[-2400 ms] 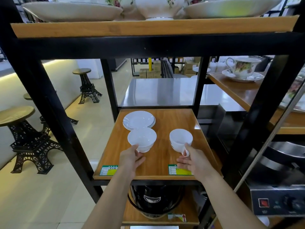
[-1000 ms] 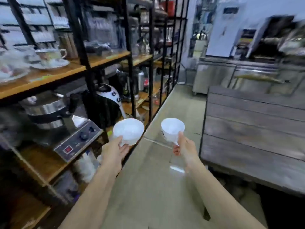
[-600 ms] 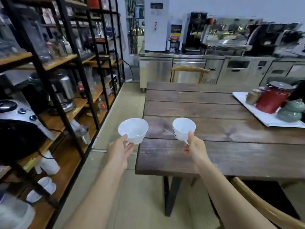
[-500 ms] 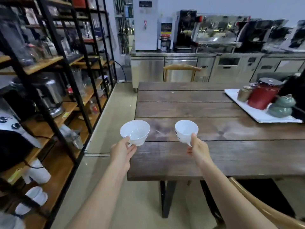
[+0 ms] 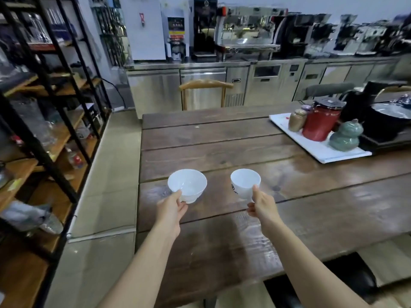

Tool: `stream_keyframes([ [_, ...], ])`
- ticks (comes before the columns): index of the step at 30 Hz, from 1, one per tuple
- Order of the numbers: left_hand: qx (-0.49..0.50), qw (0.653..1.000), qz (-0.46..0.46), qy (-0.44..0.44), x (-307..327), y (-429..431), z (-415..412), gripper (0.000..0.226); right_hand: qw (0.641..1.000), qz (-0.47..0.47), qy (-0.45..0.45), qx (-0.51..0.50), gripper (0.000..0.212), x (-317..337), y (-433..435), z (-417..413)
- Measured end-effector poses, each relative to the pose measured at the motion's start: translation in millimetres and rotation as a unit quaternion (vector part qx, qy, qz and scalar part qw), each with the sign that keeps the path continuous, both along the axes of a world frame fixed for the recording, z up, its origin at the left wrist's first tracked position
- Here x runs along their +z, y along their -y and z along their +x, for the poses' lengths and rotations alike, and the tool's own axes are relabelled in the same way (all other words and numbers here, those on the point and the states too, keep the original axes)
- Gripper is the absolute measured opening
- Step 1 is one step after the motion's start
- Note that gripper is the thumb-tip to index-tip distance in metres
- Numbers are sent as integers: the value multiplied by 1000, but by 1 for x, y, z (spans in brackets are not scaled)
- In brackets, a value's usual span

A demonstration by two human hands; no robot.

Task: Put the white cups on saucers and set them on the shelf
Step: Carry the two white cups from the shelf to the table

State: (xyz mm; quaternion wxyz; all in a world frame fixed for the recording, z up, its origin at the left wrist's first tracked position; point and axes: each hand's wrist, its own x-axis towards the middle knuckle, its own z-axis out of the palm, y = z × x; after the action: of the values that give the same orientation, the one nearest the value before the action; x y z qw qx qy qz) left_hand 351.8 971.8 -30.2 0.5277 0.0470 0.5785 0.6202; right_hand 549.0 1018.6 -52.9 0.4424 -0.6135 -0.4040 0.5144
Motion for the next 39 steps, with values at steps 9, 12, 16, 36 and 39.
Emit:
stream_keyframes([
  [9,-15,994,-104,1,-29,-52,13,17,999,-42,10,13,37,-35,-57,-4],
  [12,-8,994,-105,11,-44,-61,15,33,998,-53,-9,22,36,-51,-68,-5],
  [16,16,994,-105,30,-60,-68,18,26,997,-62,-3,38,35,-69,-76,-1],
  [36,-83,989,-117,23,-75,-45,25,26,978,-148,72,132,38,-74,-81,23],
  [39,-119,985,-119,35,-63,-36,22,40,979,-126,110,119,38,-66,-86,36],
])
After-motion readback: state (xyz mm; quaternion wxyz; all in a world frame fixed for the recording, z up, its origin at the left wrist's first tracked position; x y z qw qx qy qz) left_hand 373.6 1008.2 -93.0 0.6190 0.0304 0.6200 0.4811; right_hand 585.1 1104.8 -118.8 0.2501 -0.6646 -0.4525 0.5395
